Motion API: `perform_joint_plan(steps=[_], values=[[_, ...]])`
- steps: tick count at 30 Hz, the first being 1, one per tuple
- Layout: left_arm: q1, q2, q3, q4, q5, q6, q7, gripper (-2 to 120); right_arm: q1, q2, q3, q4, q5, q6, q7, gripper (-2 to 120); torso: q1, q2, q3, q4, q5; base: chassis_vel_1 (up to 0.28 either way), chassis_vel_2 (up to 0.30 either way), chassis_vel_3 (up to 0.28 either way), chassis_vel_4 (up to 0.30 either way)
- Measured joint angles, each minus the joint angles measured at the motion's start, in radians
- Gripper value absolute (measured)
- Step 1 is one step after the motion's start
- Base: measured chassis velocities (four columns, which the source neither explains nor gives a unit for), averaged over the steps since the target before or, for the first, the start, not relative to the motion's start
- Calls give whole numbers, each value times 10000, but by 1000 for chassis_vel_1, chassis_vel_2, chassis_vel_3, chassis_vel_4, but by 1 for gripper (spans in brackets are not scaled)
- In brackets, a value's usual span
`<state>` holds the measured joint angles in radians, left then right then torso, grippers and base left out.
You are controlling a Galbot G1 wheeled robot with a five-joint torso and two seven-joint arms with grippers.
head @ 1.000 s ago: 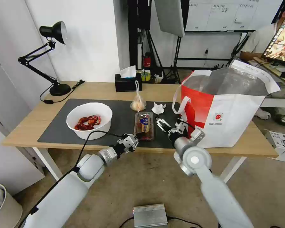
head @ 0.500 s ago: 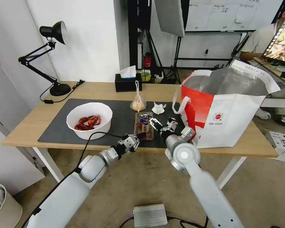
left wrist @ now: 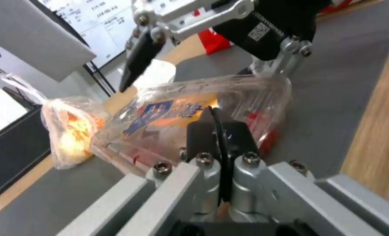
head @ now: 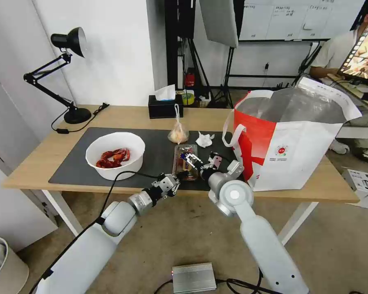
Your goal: Pick up the trash from the table and place it into the takeout bag.
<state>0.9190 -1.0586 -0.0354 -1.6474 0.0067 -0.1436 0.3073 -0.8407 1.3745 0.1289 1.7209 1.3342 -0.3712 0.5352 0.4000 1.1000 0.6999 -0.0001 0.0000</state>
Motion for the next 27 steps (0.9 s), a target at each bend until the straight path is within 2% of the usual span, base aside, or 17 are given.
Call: perform_joint_plan(steps=[4,5,8,12,14,15,17,18,21,22,24,27], values=[[42,-23,-32,0,6,-20,-1,0,15,-13,2,-47,-5,-163,52,72,0,0,0,0,0,0,0,0,0],[42,-23,-32,0,6,-20,-1,0,15,-13,2,-47,-5,-163,52,72,0,0,0,0,0,0,0,0,0],[108,-60,-45,-8,16,-29,-23,0,-4,-14,-2,-63,-35,-204,86,55,0,0,0,1,1,0,0,0,0],[153,-89,-70,-16,32,-32,-25,0,-21,-6,-2,-65,-46,-204,87,47,0,0,0,1,1,0,0,0,0],[255,-182,-123,-20,72,-53,-30,0,-59,-5,5,-64,-67,-201,86,36,0,0,-1,1,1,0,0,0,0],[255,-182,-123,-20,72,-53,-30,0,-59,-5,5,-64,-67,-201,86,36,0,0,-1,1,1,0,0,0,0],[337,-249,-165,-26,123,-81,-28,0,-96,-16,10,-45,-93,-164,76,25,0,0,0,1,1,0,0,0,0],[337,-249,-165,-26,123,-81,-28,0,-96,-16,10,-45,-93,-164,76,25,0,0,0,1,1,0,0,0,0],[364,-239,-229,-141,79,-69,-26,0,-132,-17,-8,-35,-315,122,-28,8,0,0,1,1,0,0,0,0,0],[364,-239,-229,-141,79,-69,-26,0,-132,-17,-8,-35,-315,122,-28,8,0,0,1,1,0,0,0,0,0],[410,-84,-245,-385,-140,49,-209,10,-151,-18,-24,5,-391,241,-101,0,0,-1,0,0,1,0,0,0,0],[507,37,-330,-646,-417,200,-346,17,-160,-43,-36,38,-430,309,-123,0,1,-2,1,2,0,0,0,0,0]])
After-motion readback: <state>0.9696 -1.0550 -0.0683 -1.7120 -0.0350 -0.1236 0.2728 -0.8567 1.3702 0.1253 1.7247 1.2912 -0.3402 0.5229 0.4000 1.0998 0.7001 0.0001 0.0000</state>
